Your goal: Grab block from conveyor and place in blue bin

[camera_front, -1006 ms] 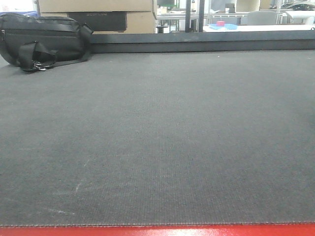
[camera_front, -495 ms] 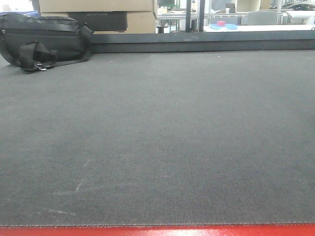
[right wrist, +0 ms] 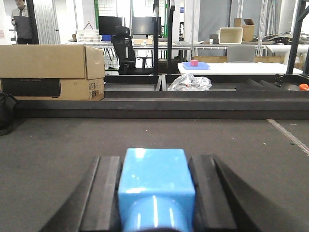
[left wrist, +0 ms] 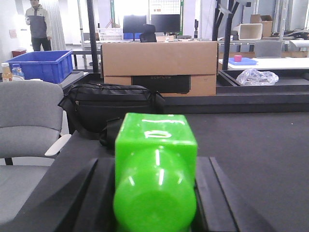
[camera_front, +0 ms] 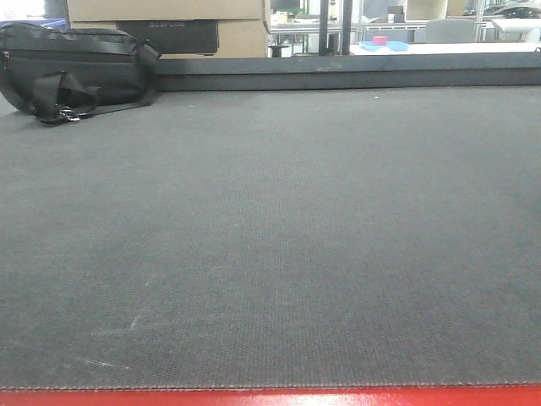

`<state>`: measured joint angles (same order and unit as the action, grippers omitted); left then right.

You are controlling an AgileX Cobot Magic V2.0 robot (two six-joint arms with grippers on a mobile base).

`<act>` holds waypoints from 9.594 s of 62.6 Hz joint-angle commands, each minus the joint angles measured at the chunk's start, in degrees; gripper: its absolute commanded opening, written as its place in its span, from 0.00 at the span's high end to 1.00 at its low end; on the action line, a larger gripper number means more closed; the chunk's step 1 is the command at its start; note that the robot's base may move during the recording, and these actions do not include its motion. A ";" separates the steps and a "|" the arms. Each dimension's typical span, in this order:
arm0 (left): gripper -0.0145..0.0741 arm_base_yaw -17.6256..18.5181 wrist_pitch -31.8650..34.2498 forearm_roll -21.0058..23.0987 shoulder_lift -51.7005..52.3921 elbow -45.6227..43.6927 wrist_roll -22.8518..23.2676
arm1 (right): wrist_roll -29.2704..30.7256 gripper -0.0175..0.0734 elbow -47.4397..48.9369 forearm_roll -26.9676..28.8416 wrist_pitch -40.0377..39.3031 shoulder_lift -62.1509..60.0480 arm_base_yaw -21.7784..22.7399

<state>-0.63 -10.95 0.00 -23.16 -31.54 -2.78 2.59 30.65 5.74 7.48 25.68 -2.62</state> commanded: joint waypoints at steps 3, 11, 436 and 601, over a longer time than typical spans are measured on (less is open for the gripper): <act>0.96 -0.36 0.86 0.00 0.44 0.16 0.03 | -0.03 0.99 -0.23 -0.50 -1.55 -0.44 0.20; 0.96 -0.36 0.86 0.00 0.44 0.16 0.03 | -0.03 0.99 -0.23 -0.50 -1.55 -0.44 0.20; 0.96 -0.36 1.22 0.00 0.66 0.16 0.03 | -0.03 0.99 -0.23 -0.50 -1.96 -0.69 0.20; 0.96 -0.36 1.22 0.00 0.66 0.16 0.03 | -0.03 0.99 -0.23 -0.50 -1.96 -0.69 0.20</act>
<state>-0.67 -10.98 0.00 -22.72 -31.41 -2.89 2.59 30.65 5.74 6.97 25.30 -2.62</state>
